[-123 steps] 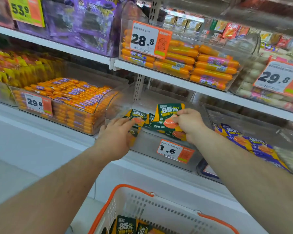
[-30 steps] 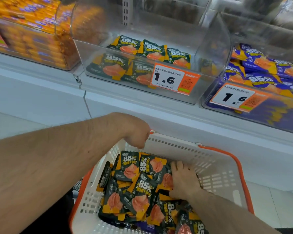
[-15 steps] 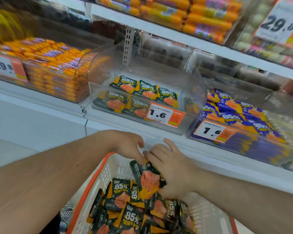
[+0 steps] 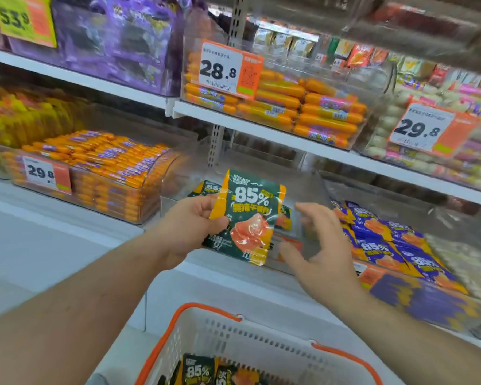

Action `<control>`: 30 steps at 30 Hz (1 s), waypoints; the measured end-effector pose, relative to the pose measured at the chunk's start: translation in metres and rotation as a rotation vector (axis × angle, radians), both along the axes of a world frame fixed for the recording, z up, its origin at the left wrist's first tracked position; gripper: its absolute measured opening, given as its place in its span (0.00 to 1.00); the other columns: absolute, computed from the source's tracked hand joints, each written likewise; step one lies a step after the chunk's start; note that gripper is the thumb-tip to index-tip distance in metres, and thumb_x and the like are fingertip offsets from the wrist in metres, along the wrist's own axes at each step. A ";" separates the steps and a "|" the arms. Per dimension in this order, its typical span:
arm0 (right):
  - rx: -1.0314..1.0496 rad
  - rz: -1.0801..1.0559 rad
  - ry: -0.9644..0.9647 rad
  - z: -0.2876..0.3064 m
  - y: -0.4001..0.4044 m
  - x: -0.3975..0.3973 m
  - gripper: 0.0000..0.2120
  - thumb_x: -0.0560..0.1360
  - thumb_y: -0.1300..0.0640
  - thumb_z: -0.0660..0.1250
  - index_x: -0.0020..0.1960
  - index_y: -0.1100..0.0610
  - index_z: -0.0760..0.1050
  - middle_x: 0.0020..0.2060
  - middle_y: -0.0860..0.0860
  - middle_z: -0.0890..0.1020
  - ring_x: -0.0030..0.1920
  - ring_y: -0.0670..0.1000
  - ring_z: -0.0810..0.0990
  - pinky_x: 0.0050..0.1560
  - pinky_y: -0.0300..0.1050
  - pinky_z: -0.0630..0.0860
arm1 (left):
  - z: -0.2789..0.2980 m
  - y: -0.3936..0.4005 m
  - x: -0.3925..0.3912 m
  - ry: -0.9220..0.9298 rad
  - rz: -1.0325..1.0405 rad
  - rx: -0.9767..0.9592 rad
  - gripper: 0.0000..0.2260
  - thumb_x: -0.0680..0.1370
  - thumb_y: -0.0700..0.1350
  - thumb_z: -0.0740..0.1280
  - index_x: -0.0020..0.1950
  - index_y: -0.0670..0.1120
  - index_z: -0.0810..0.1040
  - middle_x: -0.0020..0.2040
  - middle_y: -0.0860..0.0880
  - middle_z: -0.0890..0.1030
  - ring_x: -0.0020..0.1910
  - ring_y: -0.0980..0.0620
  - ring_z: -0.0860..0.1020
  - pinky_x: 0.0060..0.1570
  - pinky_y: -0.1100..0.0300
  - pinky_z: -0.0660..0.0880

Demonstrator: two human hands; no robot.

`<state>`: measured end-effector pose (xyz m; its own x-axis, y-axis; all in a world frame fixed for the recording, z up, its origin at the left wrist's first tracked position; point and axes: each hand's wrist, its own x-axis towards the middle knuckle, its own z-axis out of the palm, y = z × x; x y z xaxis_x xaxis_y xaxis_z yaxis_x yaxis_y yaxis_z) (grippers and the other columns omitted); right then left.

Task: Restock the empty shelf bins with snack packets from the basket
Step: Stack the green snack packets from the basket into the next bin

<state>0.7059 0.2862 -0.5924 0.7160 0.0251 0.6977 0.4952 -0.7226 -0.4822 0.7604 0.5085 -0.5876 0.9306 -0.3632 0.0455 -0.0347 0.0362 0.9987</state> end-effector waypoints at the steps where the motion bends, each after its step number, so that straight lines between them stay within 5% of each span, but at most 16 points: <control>1: 0.144 0.023 0.111 0.004 0.005 0.004 0.23 0.71 0.58 0.73 0.58 0.37 0.70 0.57 0.49 0.76 0.49 0.41 0.78 0.50 0.37 0.75 | -0.002 -0.003 0.002 -0.005 0.019 -0.022 0.12 0.79 0.31 0.63 0.44 0.45 0.81 0.42 0.50 0.85 0.41 0.53 0.81 0.45 0.57 0.76; 4: 0.427 0.081 0.412 0.011 0.022 0.018 0.24 0.72 0.59 0.73 0.58 0.35 0.69 0.48 0.51 0.80 0.38 0.48 0.81 0.37 0.39 0.75 | -0.007 -0.014 0.004 -0.016 0.102 -0.034 0.08 0.79 0.32 0.65 0.48 0.44 0.80 0.46 0.48 0.85 0.45 0.51 0.81 0.53 0.51 0.75; 6: 0.454 0.035 0.428 0.015 0.030 0.031 0.22 0.74 0.64 0.70 0.57 0.40 0.72 0.40 0.55 0.80 0.35 0.50 0.78 0.34 0.39 0.74 | -0.011 -0.021 0.008 -0.010 0.145 -0.035 0.06 0.79 0.35 0.66 0.54 0.41 0.80 0.54 0.45 0.84 0.52 0.47 0.81 0.57 0.50 0.75; 8: 0.469 -0.028 0.407 0.023 0.033 0.047 0.20 0.74 0.69 0.66 0.53 0.44 0.75 0.36 0.57 0.75 0.35 0.51 0.73 0.31 0.39 0.70 | -0.012 -0.025 0.011 -0.069 0.198 0.004 0.05 0.79 0.39 0.67 0.51 0.45 0.81 0.49 0.50 0.85 0.49 0.49 0.82 0.50 0.55 0.77; 10: 0.439 -0.125 0.398 0.034 0.026 0.065 0.19 0.74 0.72 0.64 0.52 0.48 0.76 0.37 0.52 0.73 0.34 0.49 0.70 0.27 0.36 0.68 | -0.013 -0.025 0.016 -0.280 0.344 0.323 0.05 0.78 0.45 0.68 0.52 0.51 0.82 0.49 0.55 0.84 0.50 0.54 0.81 0.52 0.57 0.77; 12: 0.403 -0.237 0.384 0.043 0.015 0.082 0.17 0.74 0.71 0.63 0.52 0.51 0.77 0.38 0.48 0.73 0.34 0.48 0.70 0.27 0.37 0.66 | -0.016 -0.025 0.019 -0.527 0.431 0.649 0.13 0.77 0.47 0.67 0.61 0.53 0.79 0.60 0.56 0.81 0.59 0.54 0.77 0.60 0.56 0.74; 15: 0.282 -0.370 0.388 0.046 0.001 0.101 0.13 0.75 0.69 0.62 0.50 0.53 0.78 0.47 0.50 0.76 0.43 0.53 0.74 0.36 0.41 0.68 | -0.022 -0.028 0.021 -0.581 0.327 0.930 0.23 0.77 0.50 0.66 0.72 0.55 0.70 0.72 0.55 0.70 0.74 0.51 0.62 0.70 0.49 0.61; 18: 0.126 -0.480 0.486 0.041 -0.007 0.113 0.09 0.75 0.66 0.64 0.52 0.57 0.79 0.51 0.53 0.78 0.48 0.55 0.76 0.45 0.44 0.73 | -0.026 -0.032 0.021 -0.545 0.219 1.108 0.27 0.78 0.52 0.63 0.77 0.55 0.61 0.77 0.55 0.62 0.78 0.51 0.52 0.74 0.45 0.51; 25: -0.249 -0.673 0.797 0.022 -0.001 0.125 0.08 0.75 0.66 0.64 0.54 0.65 0.76 0.46 0.58 0.79 0.50 0.59 0.81 0.40 0.44 0.72 | -0.032 -0.031 0.025 -0.549 0.188 1.107 0.29 0.78 0.50 0.63 0.78 0.52 0.59 0.78 0.52 0.60 0.78 0.48 0.51 0.76 0.48 0.51; 28: -0.456 -0.649 0.939 0.023 -0.002 0.125 0.10 0.75 0.66 0.64 0.56 0.65 0.76 0.42 0.55 0.78 0.45 0.55 0.78 0.33 0.43 0.71 | -0.034 -0.029 0.026 -0.558 0.180 1.104 0.29 0.77 0.48 0.63 0.78 0.51 0.59 0.77 0.52 0.60 0.78 0.48 0.51 0.76 0.49 0.52; 30: -0.580 -0.540 1.043 0.025 -0.001 0.125 0.12 0.77 0.64 0.62 0.59 0.64 0.76 0.49 0.56 0.79 0.51 0.56 0.78 0.37 0.42 0.75 | -0.034 -0.029 0.025 -0.568 0.180 1.106 0.29 0.77 0.48 0.63 0.78 0.51 0.59 0.77 0.52 0.60 0.78 0.48 0.51 0.75 0.49 0.52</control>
